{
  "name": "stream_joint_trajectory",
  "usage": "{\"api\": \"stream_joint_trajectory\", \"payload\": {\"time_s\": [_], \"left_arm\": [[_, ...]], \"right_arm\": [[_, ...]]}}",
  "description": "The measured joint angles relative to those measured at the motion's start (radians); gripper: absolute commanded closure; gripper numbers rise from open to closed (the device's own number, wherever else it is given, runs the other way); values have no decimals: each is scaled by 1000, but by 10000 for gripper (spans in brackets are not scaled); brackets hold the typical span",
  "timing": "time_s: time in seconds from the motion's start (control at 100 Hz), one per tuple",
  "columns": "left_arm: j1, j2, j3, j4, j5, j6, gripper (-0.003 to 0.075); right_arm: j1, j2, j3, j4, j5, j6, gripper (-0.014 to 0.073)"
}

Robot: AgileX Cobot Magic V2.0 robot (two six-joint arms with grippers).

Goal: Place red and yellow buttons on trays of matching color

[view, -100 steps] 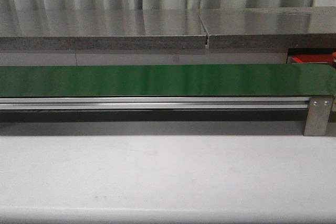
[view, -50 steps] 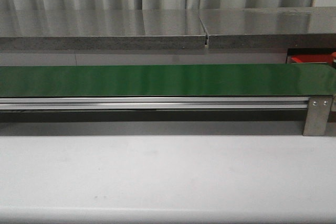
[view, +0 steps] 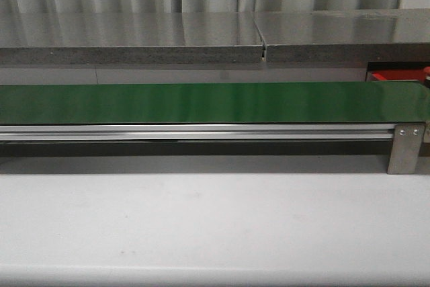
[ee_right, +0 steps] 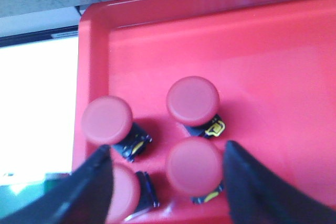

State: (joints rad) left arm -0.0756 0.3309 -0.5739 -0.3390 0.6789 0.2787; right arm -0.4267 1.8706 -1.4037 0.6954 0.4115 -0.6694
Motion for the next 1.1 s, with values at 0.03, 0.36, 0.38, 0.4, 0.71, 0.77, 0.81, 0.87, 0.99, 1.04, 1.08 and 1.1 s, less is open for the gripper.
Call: {"api": "stream_joint_trajectory", "payload": {"time_s": [0.03,0.36,0.38,0.4,0.71,0.77,0.81,0.87,0.99,1.04,1.08,1.1], "left_arm": [[0,0,0,0,0,0,741],[0,0,0,0,0,0,741],[0,0,0,0,0,0,741],[0,0,0,0,0,0,741],[0,0,0,0,0,0,741],[0,0,0,0,0,0,741],[0,0,0,0,0,0,741],[0,0,0,0,0,0,741],[0,0,0,0,0,0,741],[0,0,0,0,0,0,741],[0,0,0,0,0,0,741],[0,0,0,0,0,0,741]], "right_arm": [[0,-25,14,0,0,-2,444],[41,-288,176,-2,-10,-11,669],[46,-305,188,-2,-11,-11,669],[49,-316,200,-2,-13,-11,669],[151,-559,394,-4,-93,-11,669],[167,-595,424,-4,-96,-13,669],[179,-620,442,-4,-97,-13,669],[196,-652,466,-4,-97,-13,669],[222,-706,510,-4,-97,-13,669],[226,-728,525,-4,-97,-13,669],[228,-749,538,-4,-97,-13,669],[228,-756,545,-4,-100,-13,669]]}}
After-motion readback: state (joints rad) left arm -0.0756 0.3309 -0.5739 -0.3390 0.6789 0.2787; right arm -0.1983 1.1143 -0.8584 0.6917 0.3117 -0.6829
